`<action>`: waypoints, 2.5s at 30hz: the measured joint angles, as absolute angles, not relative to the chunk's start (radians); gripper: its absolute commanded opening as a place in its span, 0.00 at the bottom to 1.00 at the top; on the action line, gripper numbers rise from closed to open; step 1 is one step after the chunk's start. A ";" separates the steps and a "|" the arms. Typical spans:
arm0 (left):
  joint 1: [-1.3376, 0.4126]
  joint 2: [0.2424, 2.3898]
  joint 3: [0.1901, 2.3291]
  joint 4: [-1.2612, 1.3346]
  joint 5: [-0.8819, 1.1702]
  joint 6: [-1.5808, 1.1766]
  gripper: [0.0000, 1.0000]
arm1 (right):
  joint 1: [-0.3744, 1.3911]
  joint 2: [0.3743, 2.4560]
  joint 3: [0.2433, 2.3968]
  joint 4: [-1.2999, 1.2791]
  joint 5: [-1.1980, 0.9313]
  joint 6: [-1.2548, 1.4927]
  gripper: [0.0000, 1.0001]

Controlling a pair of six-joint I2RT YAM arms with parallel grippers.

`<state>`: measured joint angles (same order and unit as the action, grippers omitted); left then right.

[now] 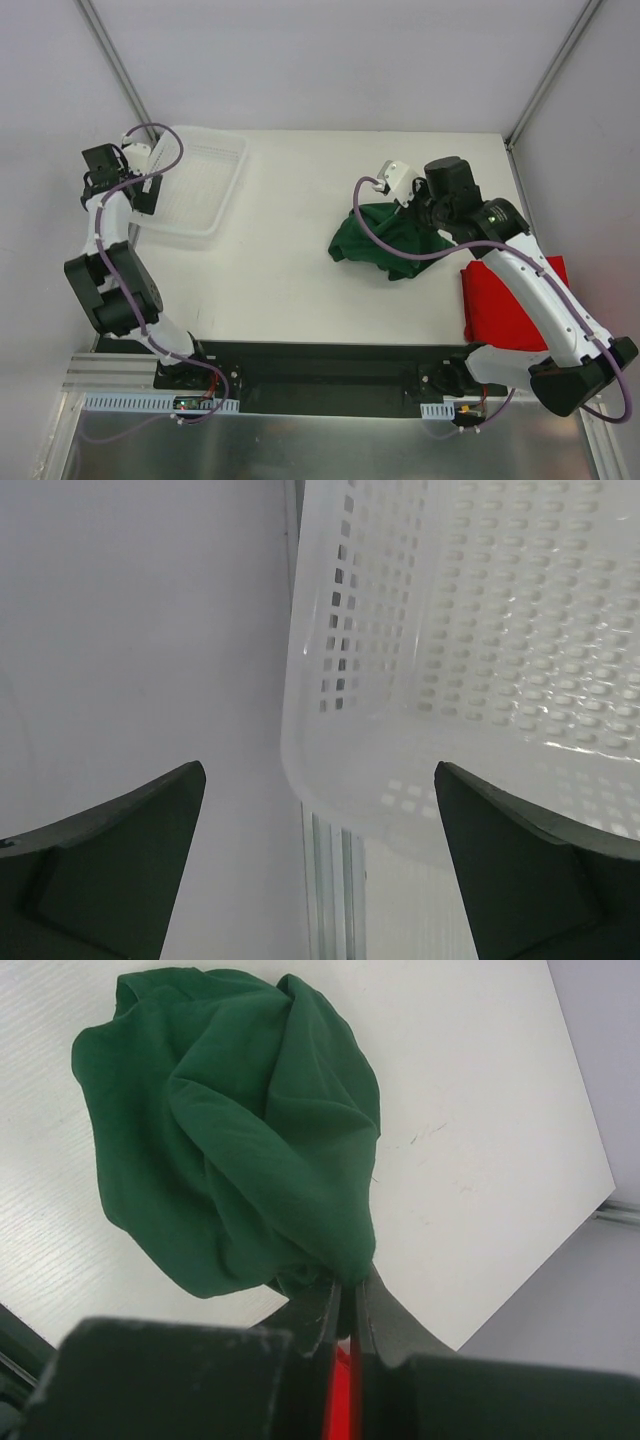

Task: Fold and stack the t-shirts

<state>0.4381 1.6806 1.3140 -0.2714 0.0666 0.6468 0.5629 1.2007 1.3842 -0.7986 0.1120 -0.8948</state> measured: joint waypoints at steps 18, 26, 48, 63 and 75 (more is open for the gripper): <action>0.106 1.386 1.042 -0.356 0.393 0.583 0.99 | 0.563 1.203 1.383 -0.798 0.089 -0.893 0.01; 0.106 1.617 1.127 -0.406 0.384 0.580 0.02 | 0.563 1.203 1.383 -0.799 0.089 -0.893 0.01; 0.114 1.871 1.477 -0.420 -0.007 0.454 0.00 | 0.563 1.178 1.328 -0.798 0.088 -0.895 0.01; 0.085 1.963 1.593 -0.469 -0.135 0.322 0.00 | 0.563 1.173 1.328 -0.798 0.081 -0.895 0.01; 0.029 1.972 1.563 -0.424 -0.193 0.255 0.00 | 0.563 1.174 1.328 -0.798 0.072 -0.895 0.01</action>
<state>0.0292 1.9724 1.5631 -0.4244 -0.1932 0.2550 0.5629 1.1744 1.3285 -0.7982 0.0723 -0.8948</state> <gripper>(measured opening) 0.146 0.045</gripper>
